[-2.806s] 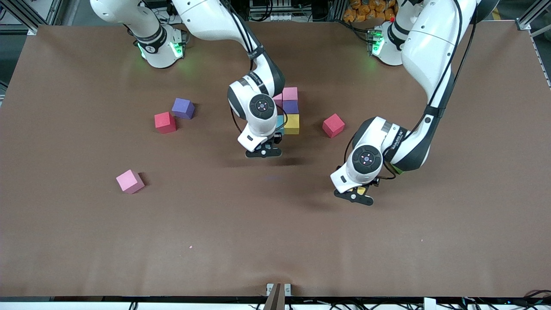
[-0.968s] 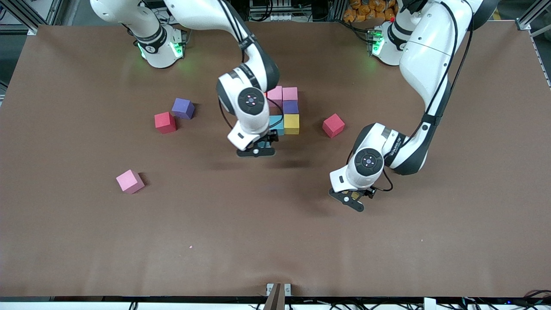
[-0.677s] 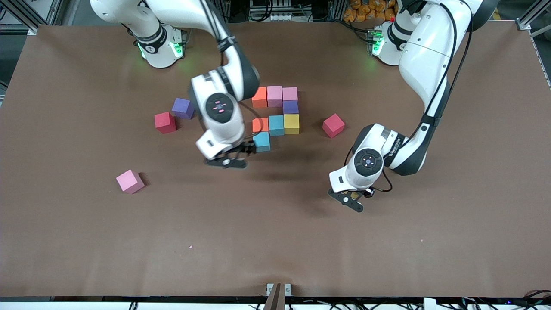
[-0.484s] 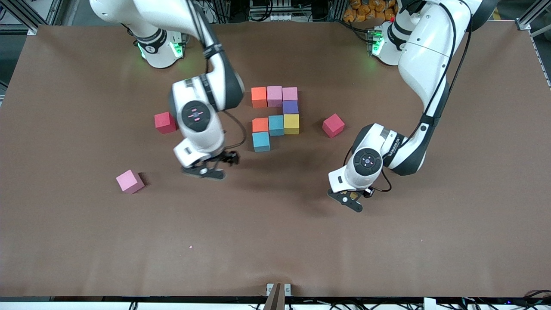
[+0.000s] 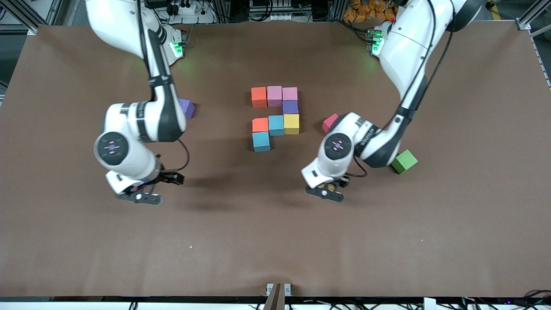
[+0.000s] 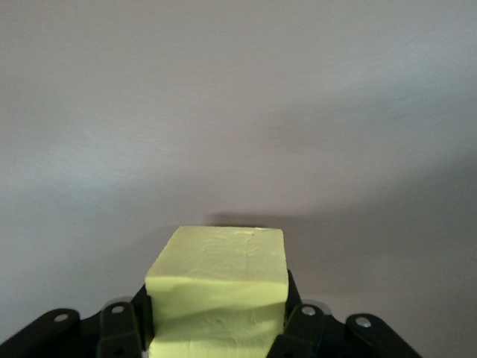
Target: Form number 2 with 11 blocks
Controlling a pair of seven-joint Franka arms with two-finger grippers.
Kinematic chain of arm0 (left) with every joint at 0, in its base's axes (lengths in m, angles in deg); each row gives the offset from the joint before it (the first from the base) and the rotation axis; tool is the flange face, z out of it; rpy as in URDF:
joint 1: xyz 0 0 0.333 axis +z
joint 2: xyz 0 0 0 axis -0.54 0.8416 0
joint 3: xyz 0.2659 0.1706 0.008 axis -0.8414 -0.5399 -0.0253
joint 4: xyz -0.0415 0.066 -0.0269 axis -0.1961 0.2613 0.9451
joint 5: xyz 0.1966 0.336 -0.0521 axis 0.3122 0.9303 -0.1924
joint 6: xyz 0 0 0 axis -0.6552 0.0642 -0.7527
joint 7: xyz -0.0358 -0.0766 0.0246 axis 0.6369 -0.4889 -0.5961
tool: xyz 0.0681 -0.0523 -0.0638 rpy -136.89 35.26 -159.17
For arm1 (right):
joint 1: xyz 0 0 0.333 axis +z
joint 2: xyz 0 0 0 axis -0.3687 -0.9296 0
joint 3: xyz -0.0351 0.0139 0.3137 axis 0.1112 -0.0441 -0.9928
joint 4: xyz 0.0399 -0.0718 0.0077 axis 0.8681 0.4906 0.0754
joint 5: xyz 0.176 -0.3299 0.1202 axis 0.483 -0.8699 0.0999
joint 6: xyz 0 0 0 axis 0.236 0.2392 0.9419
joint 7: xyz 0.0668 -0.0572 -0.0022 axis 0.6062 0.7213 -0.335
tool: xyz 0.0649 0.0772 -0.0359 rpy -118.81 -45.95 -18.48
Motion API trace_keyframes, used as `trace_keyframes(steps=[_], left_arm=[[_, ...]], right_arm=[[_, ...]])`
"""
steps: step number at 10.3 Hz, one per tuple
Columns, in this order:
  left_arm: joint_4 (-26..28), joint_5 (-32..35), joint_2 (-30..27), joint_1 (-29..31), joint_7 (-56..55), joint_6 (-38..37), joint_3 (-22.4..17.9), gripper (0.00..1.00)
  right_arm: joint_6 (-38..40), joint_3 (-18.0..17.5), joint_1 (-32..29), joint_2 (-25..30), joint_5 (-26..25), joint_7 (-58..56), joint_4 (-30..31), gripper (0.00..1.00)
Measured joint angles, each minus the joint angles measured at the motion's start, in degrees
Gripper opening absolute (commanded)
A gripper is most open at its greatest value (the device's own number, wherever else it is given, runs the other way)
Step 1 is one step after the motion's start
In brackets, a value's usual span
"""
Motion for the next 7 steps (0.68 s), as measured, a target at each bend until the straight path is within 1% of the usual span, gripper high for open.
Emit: trace_keyframes(steps=[3, 5, 6, 7], left_arm=[[-3.2, -1.5, 1.3, -6.0, -18.0, 0.0, -0.1, 0.54], [-5.0, -1.9, 2.6, -8.1, -27.0, 0.9, -0.1, 0.52], [-6.0, -2.0, 3.4, -8.8, -31.1, 1.6, -0.1, 0.5], [-7.2, -2.1, 4.4, -9.5, -35.5, 2.0, -0.1, 0.49]], right_arm=[[0.1, 0.0, -4.0, -0.3, 0.0, -13.5, 2.0, 1.0], [-1.4, 0.0, -5.0, -0.4, 0.0, -22.3, 4.9, 1.0], [-4.7, 0.0, -5.3, -0.4, 0.0, -26.2, 7.1, 1.0], [-9.8, 0.0, -5.6, -0.4, 0.0, -30.4, 10.2, 1.0]])
